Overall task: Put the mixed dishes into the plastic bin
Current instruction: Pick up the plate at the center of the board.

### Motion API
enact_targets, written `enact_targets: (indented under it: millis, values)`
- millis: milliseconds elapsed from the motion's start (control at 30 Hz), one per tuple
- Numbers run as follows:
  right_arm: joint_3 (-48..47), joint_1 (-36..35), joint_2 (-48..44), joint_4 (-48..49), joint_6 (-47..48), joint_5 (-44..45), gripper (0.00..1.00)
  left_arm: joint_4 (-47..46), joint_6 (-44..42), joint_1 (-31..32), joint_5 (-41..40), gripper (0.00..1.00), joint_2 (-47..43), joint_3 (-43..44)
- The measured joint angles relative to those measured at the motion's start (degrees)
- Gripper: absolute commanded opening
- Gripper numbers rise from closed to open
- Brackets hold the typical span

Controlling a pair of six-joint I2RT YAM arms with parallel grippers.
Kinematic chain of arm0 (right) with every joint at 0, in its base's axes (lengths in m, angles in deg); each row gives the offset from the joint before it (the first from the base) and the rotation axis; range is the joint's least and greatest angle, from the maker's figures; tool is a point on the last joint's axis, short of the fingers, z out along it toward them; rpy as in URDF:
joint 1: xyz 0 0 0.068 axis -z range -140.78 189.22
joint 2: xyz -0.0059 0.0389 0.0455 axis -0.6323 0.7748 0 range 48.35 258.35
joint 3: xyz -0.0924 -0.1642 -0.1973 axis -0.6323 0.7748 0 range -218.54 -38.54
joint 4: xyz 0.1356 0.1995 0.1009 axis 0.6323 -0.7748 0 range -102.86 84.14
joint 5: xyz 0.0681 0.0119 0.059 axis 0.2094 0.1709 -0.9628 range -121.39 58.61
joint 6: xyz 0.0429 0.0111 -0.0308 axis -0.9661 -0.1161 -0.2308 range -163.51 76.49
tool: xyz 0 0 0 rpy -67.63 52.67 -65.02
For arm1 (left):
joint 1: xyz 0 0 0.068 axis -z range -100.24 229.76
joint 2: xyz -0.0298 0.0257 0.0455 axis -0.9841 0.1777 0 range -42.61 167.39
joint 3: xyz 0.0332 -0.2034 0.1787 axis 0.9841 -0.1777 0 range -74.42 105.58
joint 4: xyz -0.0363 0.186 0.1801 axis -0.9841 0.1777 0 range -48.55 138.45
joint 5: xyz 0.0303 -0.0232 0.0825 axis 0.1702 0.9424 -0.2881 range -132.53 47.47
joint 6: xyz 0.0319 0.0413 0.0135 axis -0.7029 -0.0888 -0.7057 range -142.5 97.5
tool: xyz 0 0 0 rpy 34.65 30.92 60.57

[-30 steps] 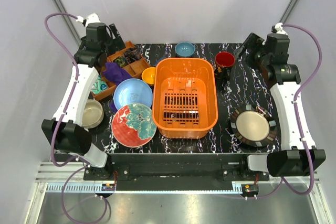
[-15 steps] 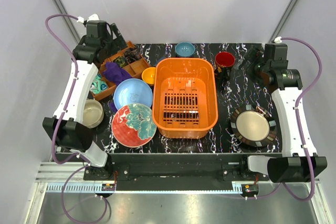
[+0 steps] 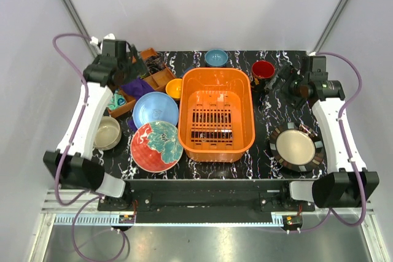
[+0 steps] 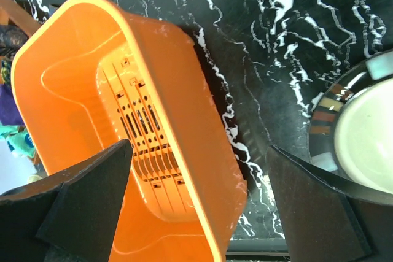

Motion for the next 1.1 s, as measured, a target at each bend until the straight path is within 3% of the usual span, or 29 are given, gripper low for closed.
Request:
enact_targets:
  millis: [267,533,900,1100]
  values:
    - [-9.4,0.0,8.1,-3.1,1.3,-2.1,1.0,5.4,4.1,4.3,-1.3,0.99,-24.2,-25.3]
    - [-12.0,-0.2,9.9,-4.2,1.6,-4.3,1.0,11.0,4.0,4.4,-4.0,0.99,-41.3,-36.7]
    - [-12.0,-4.5,10.1,-5.6,1.5,-4.9,0.99,11.1,3.8,4.4,-3.1,0.98,-46.7,-48.4]
    - [-12.0,-5.6,10.1,-5.6,1.4,-5.1,1.0,4.6,10.1,4.4,0.3,0.99,-48.4,-55.8]
